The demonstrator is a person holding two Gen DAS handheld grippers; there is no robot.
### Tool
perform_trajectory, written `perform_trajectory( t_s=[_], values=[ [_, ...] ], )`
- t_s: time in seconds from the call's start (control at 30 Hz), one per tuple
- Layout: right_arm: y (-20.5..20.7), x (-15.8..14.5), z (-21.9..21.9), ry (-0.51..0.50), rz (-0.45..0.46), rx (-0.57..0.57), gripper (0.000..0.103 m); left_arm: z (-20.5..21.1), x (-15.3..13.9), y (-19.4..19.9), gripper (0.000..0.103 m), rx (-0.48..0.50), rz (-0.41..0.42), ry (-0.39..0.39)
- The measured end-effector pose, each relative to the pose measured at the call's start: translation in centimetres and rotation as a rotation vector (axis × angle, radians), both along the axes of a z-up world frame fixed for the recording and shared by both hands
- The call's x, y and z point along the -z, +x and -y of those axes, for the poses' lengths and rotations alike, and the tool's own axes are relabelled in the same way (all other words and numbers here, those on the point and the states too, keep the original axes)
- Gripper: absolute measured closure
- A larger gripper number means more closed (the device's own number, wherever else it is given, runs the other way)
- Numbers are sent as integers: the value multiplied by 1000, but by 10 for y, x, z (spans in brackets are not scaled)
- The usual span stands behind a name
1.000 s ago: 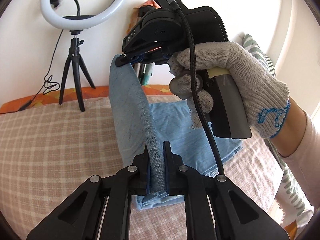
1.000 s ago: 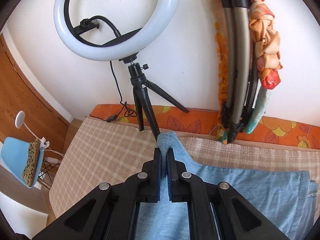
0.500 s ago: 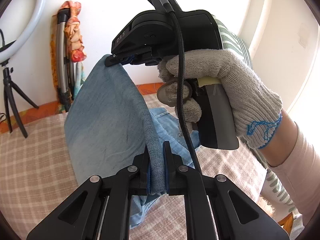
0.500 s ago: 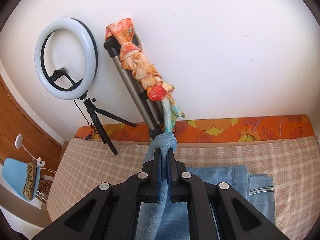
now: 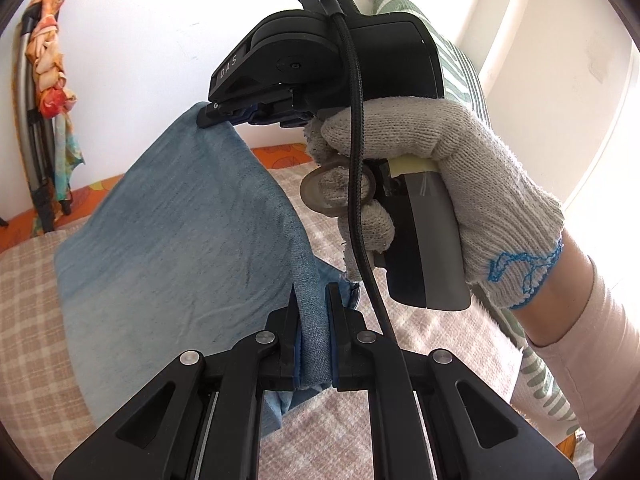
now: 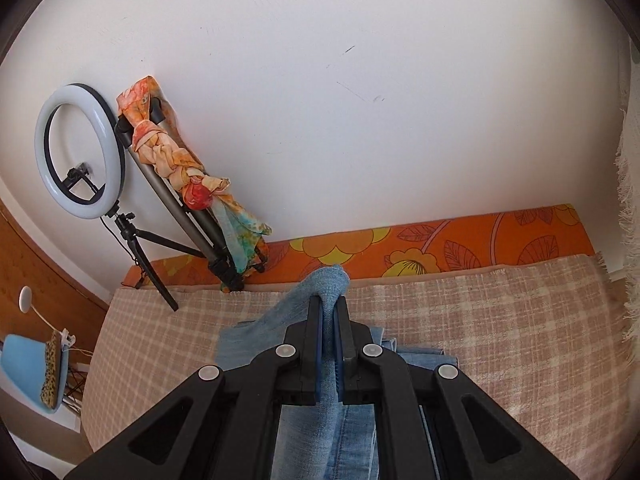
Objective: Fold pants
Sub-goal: 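Lift the gripped edge with both tools and fold it over the jeans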
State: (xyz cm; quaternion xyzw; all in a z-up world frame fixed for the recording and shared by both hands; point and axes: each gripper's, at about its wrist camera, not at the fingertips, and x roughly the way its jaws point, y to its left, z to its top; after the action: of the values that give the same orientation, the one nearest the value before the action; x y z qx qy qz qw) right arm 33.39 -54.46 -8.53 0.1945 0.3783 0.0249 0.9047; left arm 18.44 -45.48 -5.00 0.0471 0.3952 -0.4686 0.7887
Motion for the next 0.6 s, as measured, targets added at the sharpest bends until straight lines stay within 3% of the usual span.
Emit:
perform_trajectory(
  t_s=[0.6],
  values=[
    [-9,74,66,76,-45,39,101,50,49,30,95,40,-80,24]
  ],
)
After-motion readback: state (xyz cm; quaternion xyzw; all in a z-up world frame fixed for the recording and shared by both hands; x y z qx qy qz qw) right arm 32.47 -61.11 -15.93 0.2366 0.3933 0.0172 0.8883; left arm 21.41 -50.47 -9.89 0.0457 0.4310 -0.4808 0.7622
